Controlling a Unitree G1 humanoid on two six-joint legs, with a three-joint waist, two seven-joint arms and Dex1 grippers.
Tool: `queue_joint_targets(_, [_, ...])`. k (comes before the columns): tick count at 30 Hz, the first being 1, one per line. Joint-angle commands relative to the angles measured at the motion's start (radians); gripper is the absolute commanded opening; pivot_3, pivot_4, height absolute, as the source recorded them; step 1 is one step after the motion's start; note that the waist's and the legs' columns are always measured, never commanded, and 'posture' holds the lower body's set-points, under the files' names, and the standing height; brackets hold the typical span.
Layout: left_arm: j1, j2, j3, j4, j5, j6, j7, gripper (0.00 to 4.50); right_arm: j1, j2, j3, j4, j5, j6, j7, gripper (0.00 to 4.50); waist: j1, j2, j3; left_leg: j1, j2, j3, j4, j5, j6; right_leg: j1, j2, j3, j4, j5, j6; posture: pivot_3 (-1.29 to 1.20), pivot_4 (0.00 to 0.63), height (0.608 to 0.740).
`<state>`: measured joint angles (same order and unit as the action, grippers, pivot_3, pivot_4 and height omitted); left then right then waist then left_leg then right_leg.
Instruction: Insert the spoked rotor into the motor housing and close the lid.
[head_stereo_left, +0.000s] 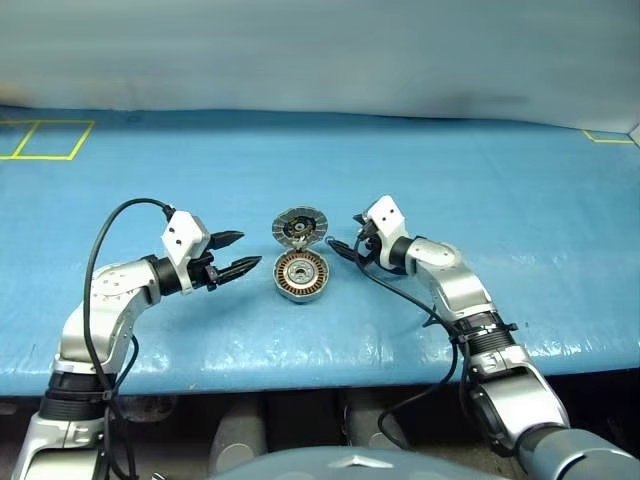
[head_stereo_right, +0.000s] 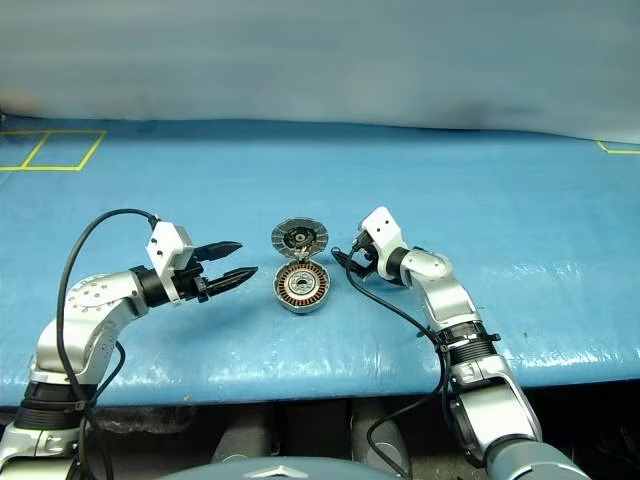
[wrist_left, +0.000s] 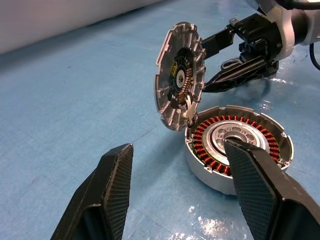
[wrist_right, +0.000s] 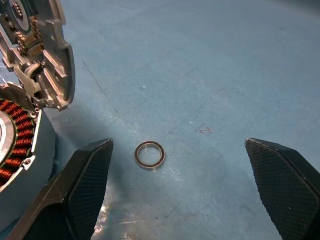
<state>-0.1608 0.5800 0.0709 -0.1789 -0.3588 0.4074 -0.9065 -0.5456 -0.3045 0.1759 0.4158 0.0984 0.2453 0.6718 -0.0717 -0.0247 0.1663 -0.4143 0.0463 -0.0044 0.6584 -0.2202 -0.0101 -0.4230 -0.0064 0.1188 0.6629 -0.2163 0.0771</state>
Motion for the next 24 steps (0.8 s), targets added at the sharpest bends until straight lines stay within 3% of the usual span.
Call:
queue_joint_targets(1, [0.011, -0.020, 0.002, -0.034, -0.028, -0.026, 0.007, 3.13, -0.035, 0.021, 0.001, 0.048, -0.011, -0.041, 0.013, 4.50, -0.001, 0.000, 0.000, 0.000, 0.000, 0.000, -0.001, 0.000, 0.000, 0.000, 0.000, 0.000, 0.000, 0.000, 0.000, 0.00, 0.150, 0.740])
queue_joint_targets(11, [0.076, -0.089, -0.028, 0.016, -0.033, -0.086, -0.001, 3.13, -0.076, 0.059, -0.001, 0.168, -0.038, -0.086, 0.008, 4.50, -0.008, 0.000, 0.000, 0.000, 0.000, 0.000, -0.001, 0.000, 0.000, 0.000, 0.000, 0.000, -0.001, 0.000, 0.000, 0.00, 0.150, 0.740])
queue_joint_targets(15, [0.082, -0.094, -0.036, 0.031, -0.019, -0.108, 0.005, 3.17, -0.077, 0.057, 0.000, 0.176, -0.055, -0.070, 0.001, 3.66, -0.008, 0.000, 0.000, 0.000, 0.000, 0.000, -0.001, 0.000, 0.000, 0.000, 0.000, 0.000, -0.001, 0.000, 0.000, 0.00, 0.150, 0.740])
queue_joint_targets(24, [0.080, -0.103, -0.054, 0.047, -0.019, -0.134, 0.008, 3.17, -0.018, 0.031, -0.013, 0.095, -0.061, 0.005, -0.024, 0.67, -0.004, 0.000, 0.000, 0.000, 0.000, 0.000, -0.001, 0.000, 0.000, 0.000, 0.000, 0.000, -0.001, 0.000, 0.000, 0.00, 0.150, 0.740])
